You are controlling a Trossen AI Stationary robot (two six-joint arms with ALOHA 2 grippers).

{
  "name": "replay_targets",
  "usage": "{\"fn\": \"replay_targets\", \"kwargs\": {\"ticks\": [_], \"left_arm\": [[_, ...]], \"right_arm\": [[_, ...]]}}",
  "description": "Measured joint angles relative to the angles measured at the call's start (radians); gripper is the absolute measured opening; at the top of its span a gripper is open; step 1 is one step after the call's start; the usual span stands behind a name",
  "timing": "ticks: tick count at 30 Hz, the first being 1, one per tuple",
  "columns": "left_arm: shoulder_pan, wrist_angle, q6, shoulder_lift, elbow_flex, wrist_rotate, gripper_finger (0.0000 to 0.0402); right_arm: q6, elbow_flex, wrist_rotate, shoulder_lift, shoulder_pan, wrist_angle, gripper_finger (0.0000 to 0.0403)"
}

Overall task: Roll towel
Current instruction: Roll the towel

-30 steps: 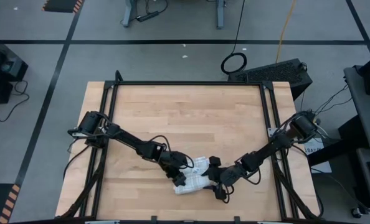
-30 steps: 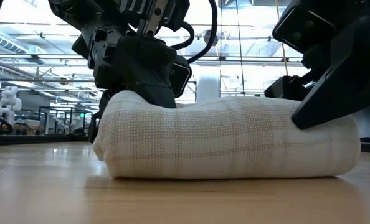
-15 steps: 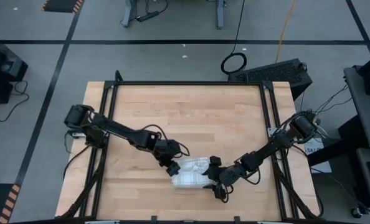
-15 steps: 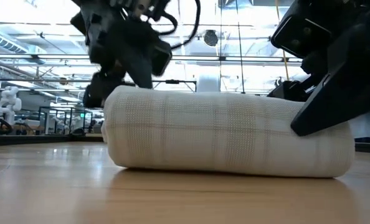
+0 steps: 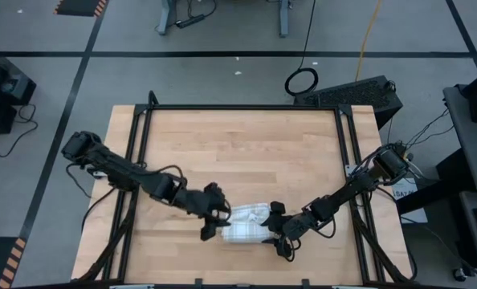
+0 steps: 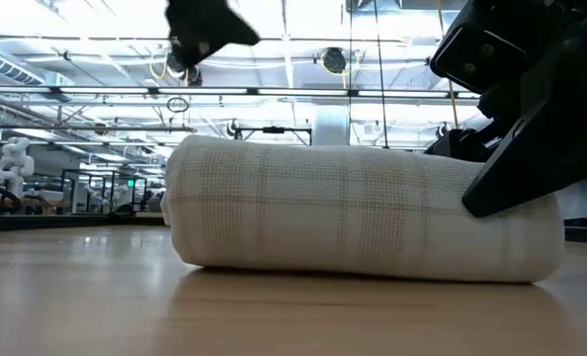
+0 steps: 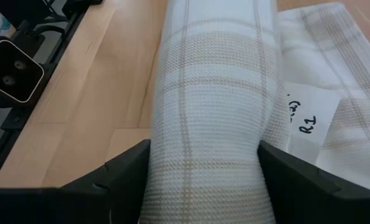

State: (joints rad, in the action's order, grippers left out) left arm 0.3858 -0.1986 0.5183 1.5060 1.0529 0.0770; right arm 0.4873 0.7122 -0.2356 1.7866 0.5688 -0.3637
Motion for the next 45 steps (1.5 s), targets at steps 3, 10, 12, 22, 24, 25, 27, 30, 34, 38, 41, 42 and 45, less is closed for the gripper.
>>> {"fn": "replay_targets", "kwargs": {"ticks": [3, 10, 12, 22, 24, 25, 27, 30, 34, 38, 41, 42, 45], "left_arm": [[0.048, 0.001, 0.032, 0.015, -0.002, 0.027, 0.0251], [0.144, 0.071, 0.016, 0.09, -0.002, 0.167, 0.0335], [0.167, 0.1, -0.009, 0.126, -0.002, 0.195, 0.0341], [0.225, 0.186, -0.072, 0.28, -0.002, 0.361, 0.0342], [0.223, 0.194, -0.081, 0.296, -0.002, 0.358, 0.0342], [0.22, 0.201, -0.081, 0.305, -0.002, 0.337, 0.0342], [0.217, 0.22, -0.081, 0.328, -0.001, 0.297, 0.0342], [0.223, 0.221, -0.081, 0.35, 0.0, 0.303, 0.0342], [0.224, 0.217, -0.13, 0.369, 0.001, 0.387, 0.0342], [0.216, 0.211, -0.194, 0.374, 0.0, 0.422, 0.0342], [0.209, 0.207, -0.22, 0.384, 0.0, 0.413, 0.0342], [0.208, 0.205, -0.221, 0.384, 0.0, 0.412, 0.0342], [0.205, 0.209, -0.189, 0.4, 0.0, 0.408, 0.0342]], "right_arm": [[0.0, 0.0, 0.0, 0.0, 0.0, 0.0, 0.0267], [0.001, -0.001, 0.001, 0.0, 0.0, -0.001, 0.0267], [0.002, -0.001, 0.001, 0.0, 0.0, -0.001, 0.0267], [0.002, -0.001, -0.002, 0.0, 0.0, -0.001, 0.0267], [0.002, -0.001, -0.002, 0.0, 0.0, -0.001, 0.0267], [0.002, -0.001, -0.002, 0.0, 0.0, -0.001, 0.0267], [0.002, -0.001, -0.002, 0.0, 0.0, -0.001, 0.0267], [0.002, -0.001, -0.002, 0.0, 0.0, 0.0, 0.0267], [0.002, -0.001, -0.001, 0.0, -0.001, 0.001, 0.0267], [0.003, -0.001, -0.001, 0.001, -0.001, 0.003, 0.0267], [0.003, -0.001, -0.001, 0.001, -0.001, 0.003, 0.0267], [0.002, -0.001, -0.001, 0.001, -0.001, 0.003, 0.0267], [0.0, -0.001, -0.001, 0.001, -0.001, 0.003, 0.0267]]}}
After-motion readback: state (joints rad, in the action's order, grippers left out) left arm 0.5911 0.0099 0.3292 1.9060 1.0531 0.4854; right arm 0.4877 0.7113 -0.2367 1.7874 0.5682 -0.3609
